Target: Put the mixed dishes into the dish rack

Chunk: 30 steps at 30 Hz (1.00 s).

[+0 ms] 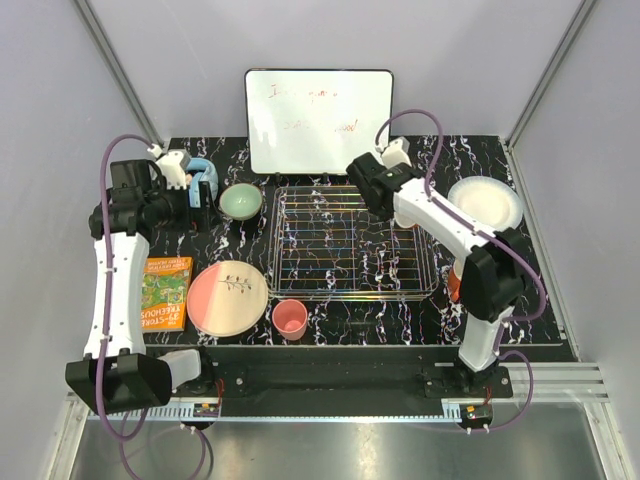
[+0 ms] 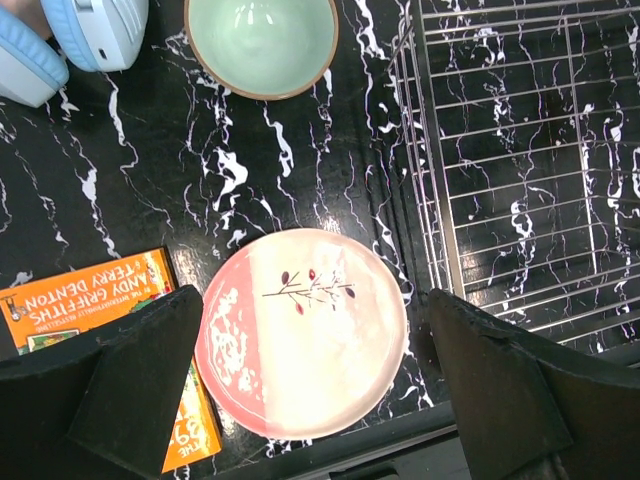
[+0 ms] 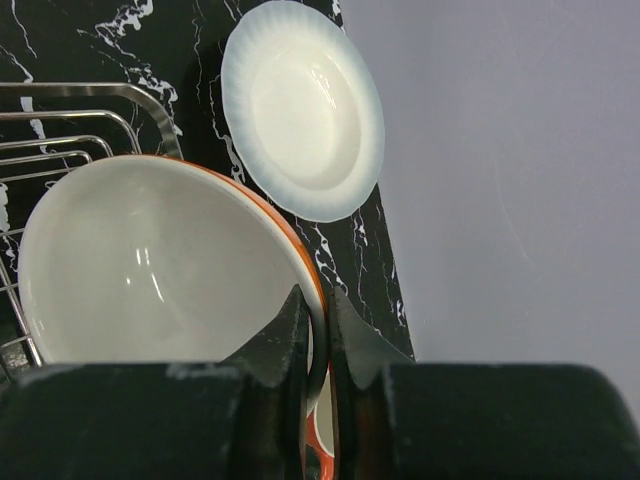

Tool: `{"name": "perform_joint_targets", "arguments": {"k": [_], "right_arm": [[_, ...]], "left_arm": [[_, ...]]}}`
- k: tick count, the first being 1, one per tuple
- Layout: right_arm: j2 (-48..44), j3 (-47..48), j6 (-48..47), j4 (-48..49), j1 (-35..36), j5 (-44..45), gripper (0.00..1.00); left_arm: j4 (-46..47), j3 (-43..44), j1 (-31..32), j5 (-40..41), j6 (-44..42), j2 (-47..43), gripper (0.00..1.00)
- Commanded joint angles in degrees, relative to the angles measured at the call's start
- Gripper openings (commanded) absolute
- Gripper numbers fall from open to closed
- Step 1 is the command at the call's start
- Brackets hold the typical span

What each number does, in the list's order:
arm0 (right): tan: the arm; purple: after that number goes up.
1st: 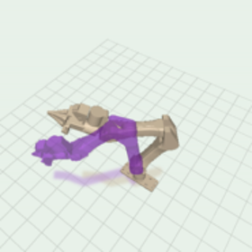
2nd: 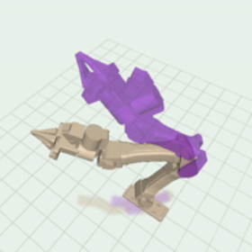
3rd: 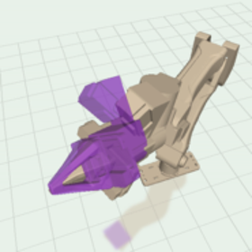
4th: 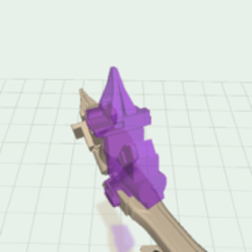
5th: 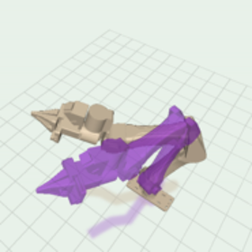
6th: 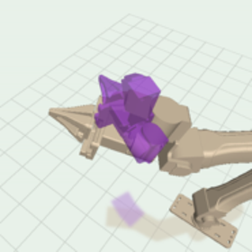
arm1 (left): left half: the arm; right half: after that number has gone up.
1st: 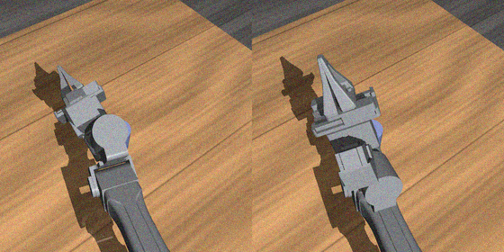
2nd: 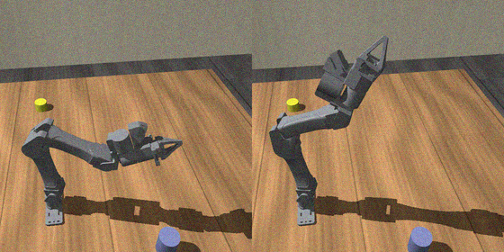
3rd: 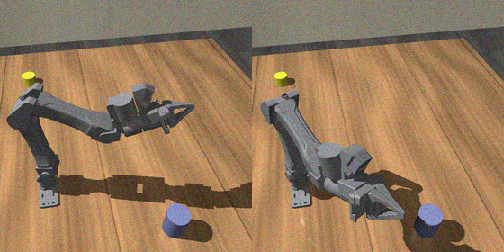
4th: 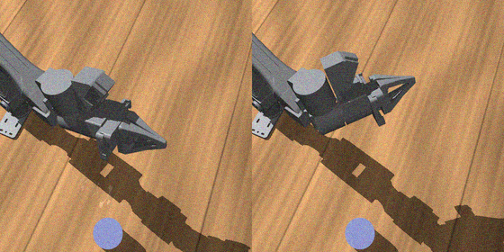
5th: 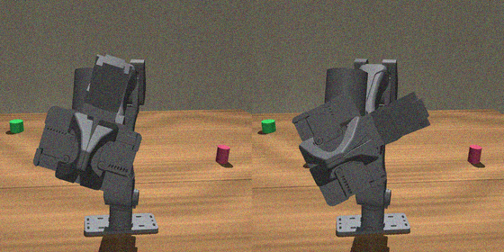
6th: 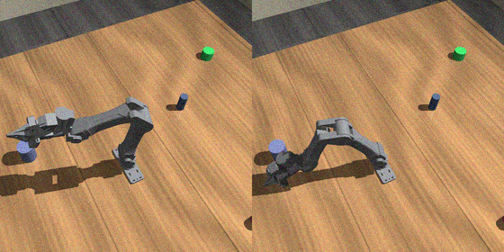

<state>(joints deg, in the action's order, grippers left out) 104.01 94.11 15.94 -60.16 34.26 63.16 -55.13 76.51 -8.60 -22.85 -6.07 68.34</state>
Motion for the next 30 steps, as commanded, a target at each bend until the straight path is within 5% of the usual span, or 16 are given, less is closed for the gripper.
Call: {"name": "perform_joint_targets", "arguments": {"k": [1, 30], "right_arm": [[3.4, 4.1, 0.5, -0.6, 1.1, 7.6, 0.00], [16.4, 4.2, 3.3, 0.2, 4.0, 7.9, 0.00]], "left_arm": [[3.3, -2.2, -0.5, -0.7, 0.5, -2.6, 0.99], [4.8, -5.2, -1.9, -0.4, -0.7, -3.4, 0.99]]}}
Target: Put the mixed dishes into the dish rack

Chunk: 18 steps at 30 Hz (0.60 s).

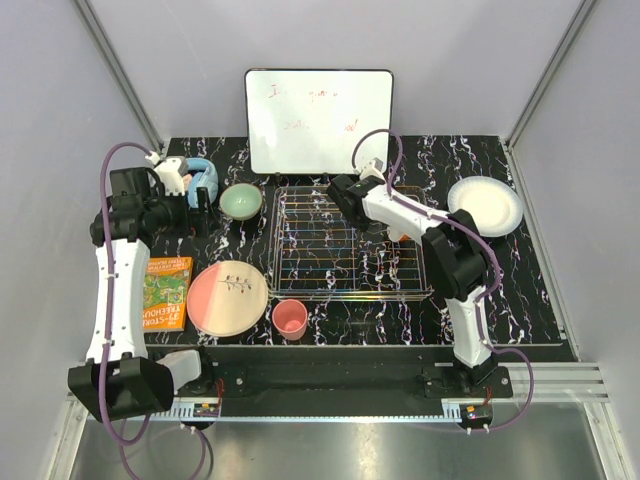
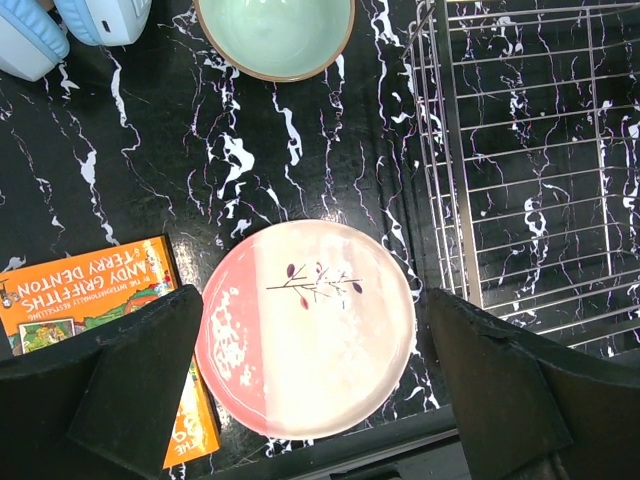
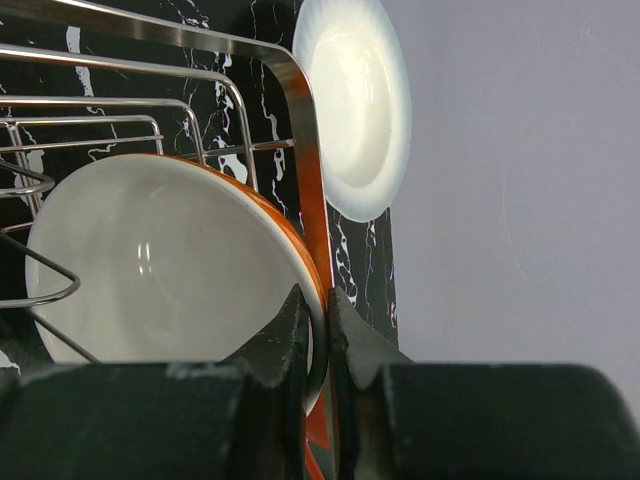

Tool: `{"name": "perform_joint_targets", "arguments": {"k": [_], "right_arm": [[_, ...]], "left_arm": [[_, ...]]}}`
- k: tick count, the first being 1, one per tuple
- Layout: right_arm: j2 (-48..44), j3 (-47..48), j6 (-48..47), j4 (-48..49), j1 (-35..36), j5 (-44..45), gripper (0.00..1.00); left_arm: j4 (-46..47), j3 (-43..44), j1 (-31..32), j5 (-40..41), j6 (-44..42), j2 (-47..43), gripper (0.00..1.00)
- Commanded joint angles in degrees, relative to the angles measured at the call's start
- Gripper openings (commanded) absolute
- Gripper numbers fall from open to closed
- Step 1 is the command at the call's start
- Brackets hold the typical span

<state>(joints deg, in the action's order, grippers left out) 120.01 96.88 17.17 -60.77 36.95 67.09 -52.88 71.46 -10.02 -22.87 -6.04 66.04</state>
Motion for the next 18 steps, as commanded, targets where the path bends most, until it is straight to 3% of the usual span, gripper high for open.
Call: {"name": "perform_joint_targets", "arguments": {"k": [1, 6, 18], "right_arm": [[0.5, 1.2, 2.5, 0.8, 1.5, 3.8, 0.00], [0.3, -0.2, 3.7, 0.7, 1.6, 2.6, 0.01], [-4.2, -3.1, 6.1, 0.7, 2.8, 1.4, 0.42]], "left_arm": [[2.4, -0.1, -0.6, -0.3, -0.9, -1.1, 0.99], [2.7, -0.1, -0.7, 0.0, -1.0, -0.8, 0.99], [3.7, 0.8, -0.8, -0.2, 0.4, 1.5, 0.99]]}}
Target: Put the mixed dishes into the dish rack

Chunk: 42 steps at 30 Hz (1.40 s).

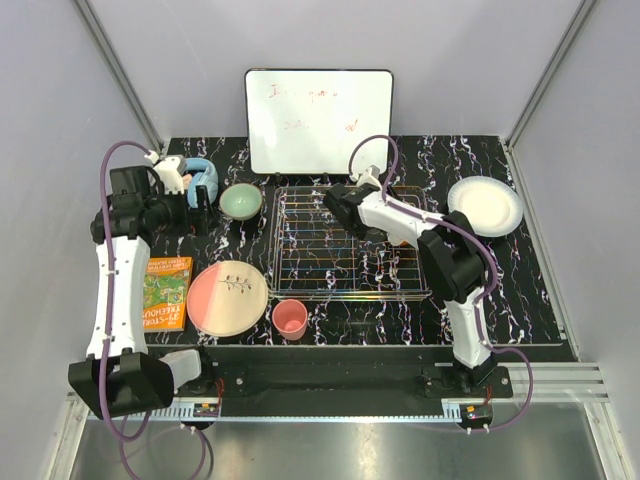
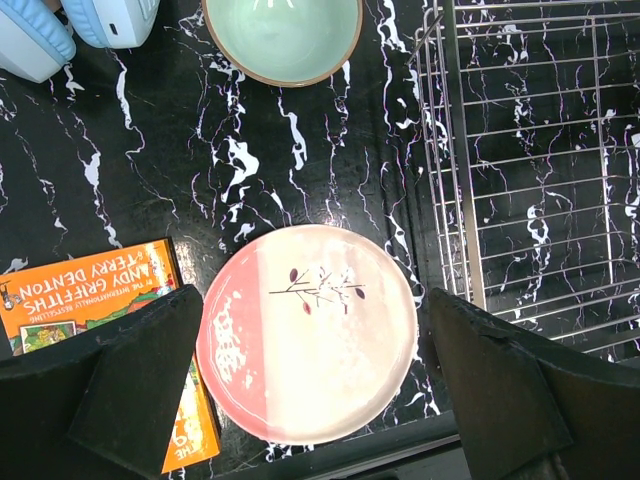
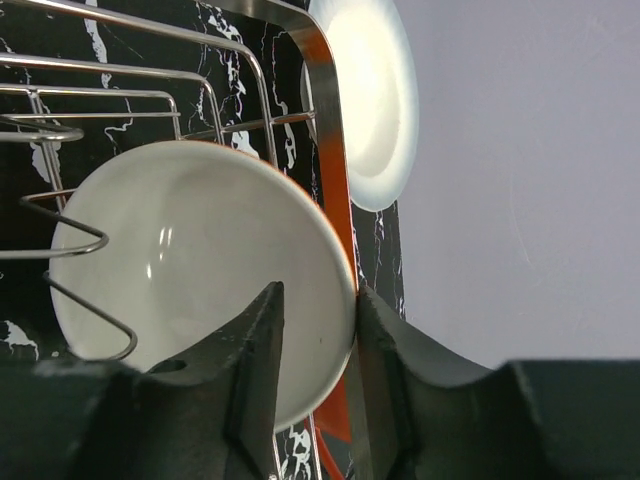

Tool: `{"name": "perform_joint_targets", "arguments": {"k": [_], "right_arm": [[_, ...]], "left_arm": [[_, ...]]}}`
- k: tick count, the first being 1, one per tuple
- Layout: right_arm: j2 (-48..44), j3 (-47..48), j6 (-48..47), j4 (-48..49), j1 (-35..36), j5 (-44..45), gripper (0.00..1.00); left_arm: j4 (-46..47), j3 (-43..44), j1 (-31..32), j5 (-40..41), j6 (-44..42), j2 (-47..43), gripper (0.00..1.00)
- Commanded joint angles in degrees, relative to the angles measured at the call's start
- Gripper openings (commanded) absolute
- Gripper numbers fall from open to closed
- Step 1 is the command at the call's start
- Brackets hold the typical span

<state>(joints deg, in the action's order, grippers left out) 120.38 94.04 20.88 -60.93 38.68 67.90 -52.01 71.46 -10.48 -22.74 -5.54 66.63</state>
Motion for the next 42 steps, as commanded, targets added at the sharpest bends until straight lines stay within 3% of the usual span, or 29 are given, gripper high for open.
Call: {"name": "perform_joint_targets", "arguments": {"k": [1, 3, 12, 17, 19, 24, 30, 36, 42], "right_arm": [[-5.0, -0.3, 2.4, 0.9, 1.1, 0.5, 0.44], [-5.3, -0.3, 2.7, 0.6, 1.4, 0.3, 0.54], [-10.3, 5.5, 9.6, -10.0, 2.1, -1.4, 0.61], [-18.6, 9.7, 12.3, -12.7, 2.1, -6.5, 0.63], [-24.0, 9.8, 13.5, -11.2, 2.1, -9.1, 0.69], [-39.4, 2.7, 13.6, -0.2, 2.1, -14.1, 0.72], [-56.2, -10.9, 13.6, 10.8, 2.1, -16.7, 0.73], [-60.8, -15.8, 13.9, 11.1, 2.1, -16.6, 0.73], [-59.5, -16.2, 13.5, 11.1, 2.1, -16.1, 0.73]], "left_arm": [[2.9, 0.9, -0.3, 0.0, -0.3, 1.0, 0.99], [3.1, 1.0, -0.3, 0.6, -0.7, 0.9, 0.99], [6.3, 0.9, 0.1, -1.0, -0.9, 1.8, 0.99], [12.8, 1.4, 2.8, -2.6, -0.9, 4.6, 0.99], [15.8, 1.3, 6.3, 0.0, -1.6, 5.6, 0.99], [21.0, 1.2, 15.8, 15.7, -7.8, 12.9, 0.99], [27.8, 1.3, 18.1, 22.3, -15.1, 19.8, 0.99], [29.3, 4.3, 18.1, 23.9, -20.0, 26.6, 0.99], [29.5, 5.1, 18.4, 23.7, -20.6, 30.3, 0.99]]}}
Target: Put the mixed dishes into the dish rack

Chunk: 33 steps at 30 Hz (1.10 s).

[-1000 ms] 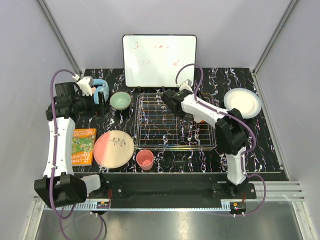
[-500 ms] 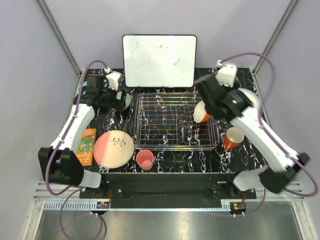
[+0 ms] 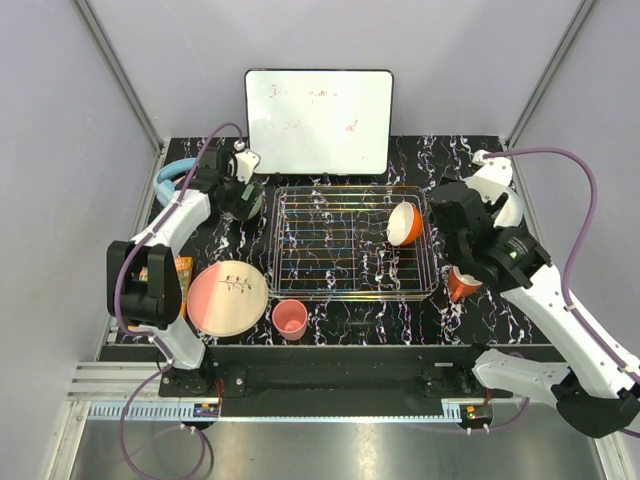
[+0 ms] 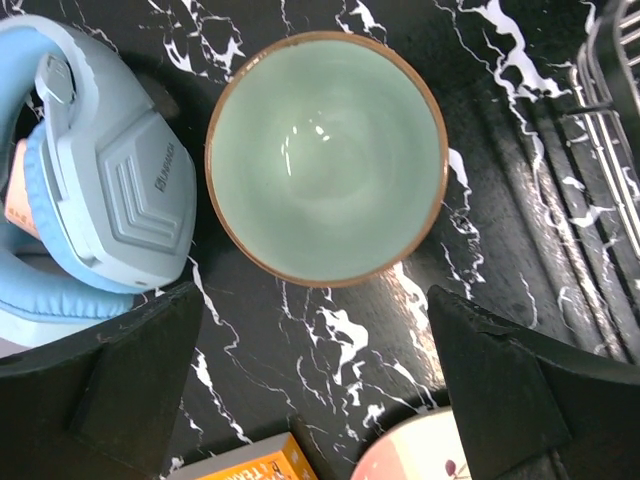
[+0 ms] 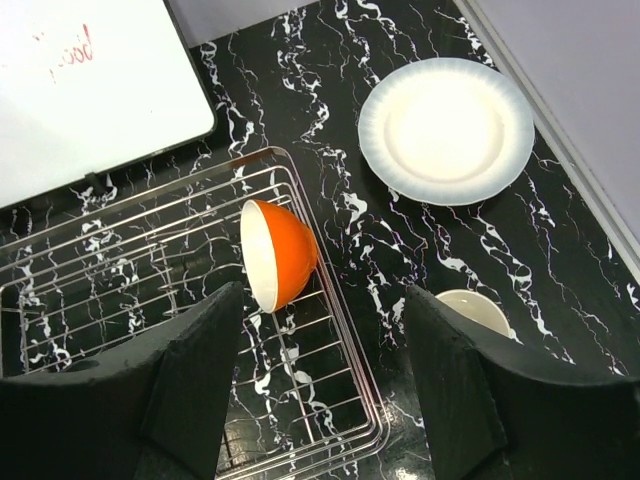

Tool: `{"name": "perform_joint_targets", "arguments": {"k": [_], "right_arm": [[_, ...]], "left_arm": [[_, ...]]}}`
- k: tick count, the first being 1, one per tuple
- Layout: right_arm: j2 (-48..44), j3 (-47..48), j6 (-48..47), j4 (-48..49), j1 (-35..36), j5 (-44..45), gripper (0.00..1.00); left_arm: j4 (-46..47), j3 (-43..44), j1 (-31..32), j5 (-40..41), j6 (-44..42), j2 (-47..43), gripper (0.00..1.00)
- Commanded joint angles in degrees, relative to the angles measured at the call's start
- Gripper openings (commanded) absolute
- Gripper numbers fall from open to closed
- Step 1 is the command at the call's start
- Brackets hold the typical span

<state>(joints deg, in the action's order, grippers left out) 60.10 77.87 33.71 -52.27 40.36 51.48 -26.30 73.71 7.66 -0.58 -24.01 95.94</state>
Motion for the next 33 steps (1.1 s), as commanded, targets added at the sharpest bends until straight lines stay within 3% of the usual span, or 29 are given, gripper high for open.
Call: {"name": "perform_joint_targets", "arguments": {"k": [1, 23, 33], "right_arm": [[1.0, -0.1, 0.7, 2.4, 0.4, 0.4, 0.72], [3.1, -3.0, 3.1, 2.6, 0.4, 0.5, 0.72], [2.9, -4.7, 2.9, 3.6, 0.4, 1.9, 0.70]], "left_arm": [[3.9, 2.7, 0.3, 1.3, -2.4, 1.4, 0.98], [4.1, -0.9, 3.3, 2.2, -7.4, 5.4, 0.92], [10.0, -1.9, 4.0, 6.4, -8.2, 10.0, 0.86]]}}
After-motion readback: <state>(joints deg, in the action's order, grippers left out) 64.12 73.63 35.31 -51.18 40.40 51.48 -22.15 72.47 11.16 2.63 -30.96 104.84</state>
